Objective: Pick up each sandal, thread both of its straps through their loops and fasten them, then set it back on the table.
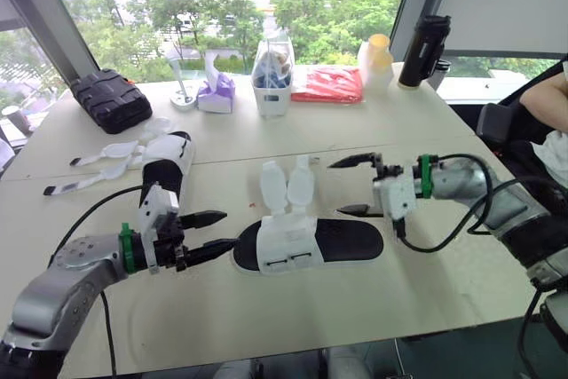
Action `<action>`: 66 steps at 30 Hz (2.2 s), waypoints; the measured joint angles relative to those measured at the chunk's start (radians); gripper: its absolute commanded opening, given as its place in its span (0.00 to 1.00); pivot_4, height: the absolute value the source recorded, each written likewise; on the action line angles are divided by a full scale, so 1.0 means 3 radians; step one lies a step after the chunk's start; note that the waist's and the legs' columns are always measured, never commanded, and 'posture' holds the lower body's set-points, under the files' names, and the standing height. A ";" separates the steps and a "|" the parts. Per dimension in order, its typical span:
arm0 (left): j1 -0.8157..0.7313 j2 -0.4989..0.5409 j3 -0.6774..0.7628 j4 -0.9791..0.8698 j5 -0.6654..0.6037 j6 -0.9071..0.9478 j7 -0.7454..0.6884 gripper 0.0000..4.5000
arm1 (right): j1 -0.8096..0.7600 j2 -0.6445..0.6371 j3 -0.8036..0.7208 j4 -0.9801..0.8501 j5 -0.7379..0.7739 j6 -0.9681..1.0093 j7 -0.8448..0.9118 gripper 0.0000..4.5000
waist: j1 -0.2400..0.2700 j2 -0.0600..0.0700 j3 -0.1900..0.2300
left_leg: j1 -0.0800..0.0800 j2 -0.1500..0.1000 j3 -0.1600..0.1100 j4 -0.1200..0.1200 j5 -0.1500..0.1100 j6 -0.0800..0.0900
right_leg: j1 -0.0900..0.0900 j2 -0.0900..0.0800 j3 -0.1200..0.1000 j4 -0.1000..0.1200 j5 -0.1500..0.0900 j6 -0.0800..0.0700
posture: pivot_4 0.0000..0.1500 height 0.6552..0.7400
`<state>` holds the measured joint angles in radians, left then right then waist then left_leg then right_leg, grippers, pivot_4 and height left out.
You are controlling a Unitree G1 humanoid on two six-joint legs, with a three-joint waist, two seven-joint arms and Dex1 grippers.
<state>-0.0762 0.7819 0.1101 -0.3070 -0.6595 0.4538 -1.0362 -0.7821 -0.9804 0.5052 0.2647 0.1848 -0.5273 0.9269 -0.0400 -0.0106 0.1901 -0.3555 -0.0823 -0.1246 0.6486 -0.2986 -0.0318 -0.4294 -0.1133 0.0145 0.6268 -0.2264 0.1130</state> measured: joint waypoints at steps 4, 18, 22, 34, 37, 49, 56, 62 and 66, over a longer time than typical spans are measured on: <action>-0.0122 0.0017 -0.0221 0.0283 0.0287 -0.0316 -0.0331 0.01 | 0.0059 0.0115 -0.0377 -0.0240 0.0222 0.0864 0.0019 1.00 | 0.0016 0.0000 0.0000 | -0.0002 0.0000 0.0000 0.0000 -0.0001 0.0000 | -0.0001 -0.0001 0.0000 -0.0003 0.0001 0.0001 | 1.00 1.00; -0.0700 -0.0497 -0.0831 0.1069 0.0909 -0.0738 -0.0537 0.01 | 0.0190 0.0603 -0.0980 -0.0491 0.0086 0.1873 -0.0123 1.00 | 0.0091 0.0000 0.0000 | -0.0013 -0.0001 0.0004 0.0000 -0.0001 0.0001 | -0.0003 -0.0002 -0.0001 -0.0027 0.0023 0.0022 | 1.00 1.00; -0.0869 -0.0623 -0.1005 0.1249 0.1065 -0.0800 -0.0565 0.01 | 0.0193 0.0682 -0.1025 -0.0511 0.0040 0.1913 -0.0122 1.00 | 0.0092 0.0000 0.0000 | -0.0012 -0.0001 0.0006 0.0000 -0.0001 0.0002 | -0.0003 -0.0002 -0.0001 -0.0028 0.0024 0.0023 | 1.00 1.00; -0.1080 -0.0893 -0.1107 0.1383 0.1227 -0.0797 -0.0563 0.01 | 0.0230 0.0860 -0.1114 -0.0590 -0.0036 0.2150 -0.0112 1.00 | 0.0099 0.0000 0.0000 | -0.0013 -0.0004 0.0008 0.0004 -0.0001 0.0002 | -0.0001 -0.0005 -0.0001 -0.0028 0.0026 0.0025 | 1.00 1.00; -0.1080 -0.0956 -0.1108 0.1387 0.1226 -0.0761 -0.0552 0.01 | 0.0220 0.0915 -0.1139 -0.0603 0.0047 0.2555 -0.0083 1.00 | 0.0101 -0.0001 -0.0001 | -0.0012 -0.0006 0.0005 0.0006 -0.0002 0.0003 | 0.0002 -0.0007 -0.0001 -0.0029 0.0027 0.0027 | 1.00 1.00; -0.1075 -0.1007 -0.1136 0.1404 0.1295 -0.0761 -0.0570 0.01 | -0.0396 0.1227 -0.1554 -0.0145 0.0998 0.5080 -0.0010 1.00 | 0.0097 0.0001 -0.0003 | -0.0012 -0.0019 0.0000 0.0008 -0.0006 0.0011 | 0.0005 -0.0016 -0.0002 -0.0032 0.0030 0.0029 | 1.00 1.00; -0.1086 -0.1006 -0.1149 0.1404 0.1314 -0.0801 -0.0592 0.01 | -0.0590 0.1503 -0.1189 0.0473 0.1103 0.5732 0.0317 1.00 | 0.0095 0.0002 -0.0004 | -0.0015 -0.0019 -0.0001 0.0009 -0.0006 0.0011 | 0.0003 -0.0017 -0.0002 -0.0033 0.0031 0.0031 | 1.00 1.00; -0.1085 -0.1001 -0.1145 0.1403 0.1329 -0.0806 -0.0595 0.01 | -0.0812 0.1771 -0.1163 0.1022 0.1028 0.5608 0.0337 1.00 | 0.0087 0.0003 -0.0004 | -0.0014 -0.0022 0.0000 0.0010 -0.0006 0.0011 | 0.0003 -0.0017 -0.0002 -0.0032 0.0032 0.0033 | 1.00 1.00; -0.1067 -0.1003 -0.1140 0.1375 0.1328 -0.0800 -0.0582 0.01 | -0.1011 0.1998 -0.1321 0.1528 0.1008 0.5439 0.0284 1.00 | 0.0085 0.0003 -0.0004 | -0.0015 -0.0022 0.0000 0.0010 -0.0006 0.0011 | 0.0002 -0.0017 -0.0001 -0.0032 0.0032 0.0033 | 1.00 1.00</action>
<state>-0.3962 0.4811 -0.2319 0.1056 -0.2610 0.2139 -1.2106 -1.0853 -0.3809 0.1088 0.7231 0.4874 1.1045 1.0121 -0.0146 -0.0098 0.1888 -0.3599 -0.0889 -0.1246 0.6516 -0.3004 -0.0286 -0.4287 -0.1185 0.0141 0.6172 -0.2167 0.1228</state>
